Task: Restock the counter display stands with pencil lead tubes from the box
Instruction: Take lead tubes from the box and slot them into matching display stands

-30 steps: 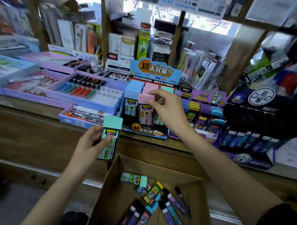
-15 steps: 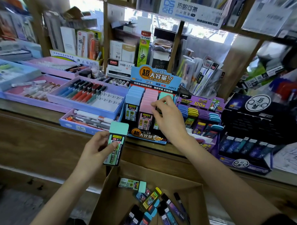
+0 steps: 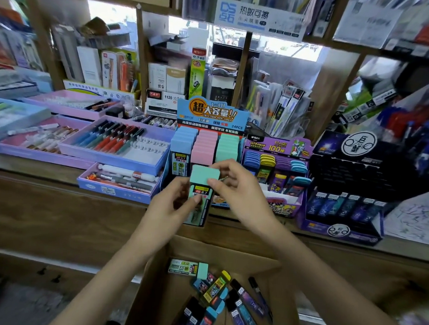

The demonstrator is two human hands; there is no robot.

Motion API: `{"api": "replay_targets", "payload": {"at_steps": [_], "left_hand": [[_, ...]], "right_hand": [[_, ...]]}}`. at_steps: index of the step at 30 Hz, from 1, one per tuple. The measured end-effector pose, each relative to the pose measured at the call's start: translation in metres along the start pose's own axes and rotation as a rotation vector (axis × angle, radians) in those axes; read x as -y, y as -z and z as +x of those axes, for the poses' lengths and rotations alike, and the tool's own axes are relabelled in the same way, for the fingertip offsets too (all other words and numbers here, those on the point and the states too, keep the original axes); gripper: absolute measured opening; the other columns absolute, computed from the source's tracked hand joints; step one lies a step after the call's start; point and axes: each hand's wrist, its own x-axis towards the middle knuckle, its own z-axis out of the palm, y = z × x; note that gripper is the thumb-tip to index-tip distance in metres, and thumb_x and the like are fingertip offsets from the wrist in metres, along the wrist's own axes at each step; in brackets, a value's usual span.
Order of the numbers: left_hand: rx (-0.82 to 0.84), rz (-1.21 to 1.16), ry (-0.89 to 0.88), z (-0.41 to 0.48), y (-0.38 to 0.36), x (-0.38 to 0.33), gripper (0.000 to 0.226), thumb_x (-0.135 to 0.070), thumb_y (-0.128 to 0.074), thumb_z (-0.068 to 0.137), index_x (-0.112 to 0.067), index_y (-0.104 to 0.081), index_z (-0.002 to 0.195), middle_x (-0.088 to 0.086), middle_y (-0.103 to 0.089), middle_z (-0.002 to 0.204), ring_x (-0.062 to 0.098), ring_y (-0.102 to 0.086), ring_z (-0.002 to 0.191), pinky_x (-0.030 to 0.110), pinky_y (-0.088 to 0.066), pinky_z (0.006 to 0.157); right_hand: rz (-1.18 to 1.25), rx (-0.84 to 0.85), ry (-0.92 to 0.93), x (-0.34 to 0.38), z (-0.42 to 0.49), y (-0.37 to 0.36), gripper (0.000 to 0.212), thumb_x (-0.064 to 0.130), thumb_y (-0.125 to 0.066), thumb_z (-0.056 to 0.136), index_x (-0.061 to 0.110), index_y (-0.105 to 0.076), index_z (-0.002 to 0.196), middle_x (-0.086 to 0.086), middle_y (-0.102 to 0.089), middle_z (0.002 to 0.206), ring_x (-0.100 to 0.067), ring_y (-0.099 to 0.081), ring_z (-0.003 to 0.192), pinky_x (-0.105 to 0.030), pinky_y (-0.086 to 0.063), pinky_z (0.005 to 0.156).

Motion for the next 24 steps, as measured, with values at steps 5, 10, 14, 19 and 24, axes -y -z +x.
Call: {"api": "replay_targets", "payload": {"at_steps": [5,10,14,19,24], "left_hand": [[-0.064,0.426,-0.238,0.033,0.013,-0.006,0.037,-0.024,-0.057,0.091,-0.015,-0.051,0.127,-0.004,-0.049,0.121,-0.004,-0.044,0.109,0.007,-0.032,0.087],[0.034,0.863,-0.343,0.065,0.015,-0.002,0.043,-0.006,-0.058,0.090,-0.007,-0.051,0.132,0.012,-0.051,0.134,0.032,-0.049,0.120,0.044,-0.039,0.096],[0.038,0.880,-0.363,0.066,0.013,0.003,0.042,-0.003,-0.058,0.089,-0.004,-0.053,0.130,0.013,-0.054,0.130,0.034,-0.053,0.114,0.047,-0.043,0.090],[0.031,0.784,-0.355,0.065,0.012,0.004,0.041,-0.001,-0.056,0.090,-0.004,-0.052,0.130,0.012,-0.052,0.131,0.033,-0.052,0.115,0.045,-0.045,0.091],[0.029,0.731,-0.349,0.064,0.012,0.004,0.042,0.001,-0.054,0.090,-0.002,-0.050,0.132,0.013,-0.051,0.133,0.033,-0.050,0.118,0.044,-0.044,0.095]], "right_hand": [[-0.052,-0.185,0.040,0.001,0.020,0.042,0.018,0.015,-0.064,0.088,0.029,-0.056,0.097,0.003,-0.060,0.095,-0.012,-0.059,0.079,-0.028,-0.050,0.073],[-0.275,-0.229,0.069,-0.008,0.038,0.051,0.023,0.017,-0.062,0.089,0.015,-0.059,0.111,-0.001,-0.062,0.097,-0.015,-0.058,0.084,-0.040,-0.051,0.079],[-0.427,-0.135,0.171,-0.015,0.041,0.037,0.024,0.017,-0.064,0.088,0.014,-0.062,0.111,0.005,-0.056,0.084,-0.014,-0.053,0.073,-0.036,-0.049,0.072],[-0.467,-0.120,0.149,-0.021,0.041,0.025,0.023,0.019,-0.063,0.089,0.015,-0.061,0.111,-0.002,-0.061,0.087,-0.019,-0.058,0.078,-0.040,-0.051,0.075],[-0.663,-0.132,0.205,-0.032,0.035,0.026,0.026,0.014,-0.059,0.091,0.008,-0.057,0.116,-0.012,-0.060,0.107,-0.029,-0.059,0.096,-0.043,-0.049,0.082]]}}
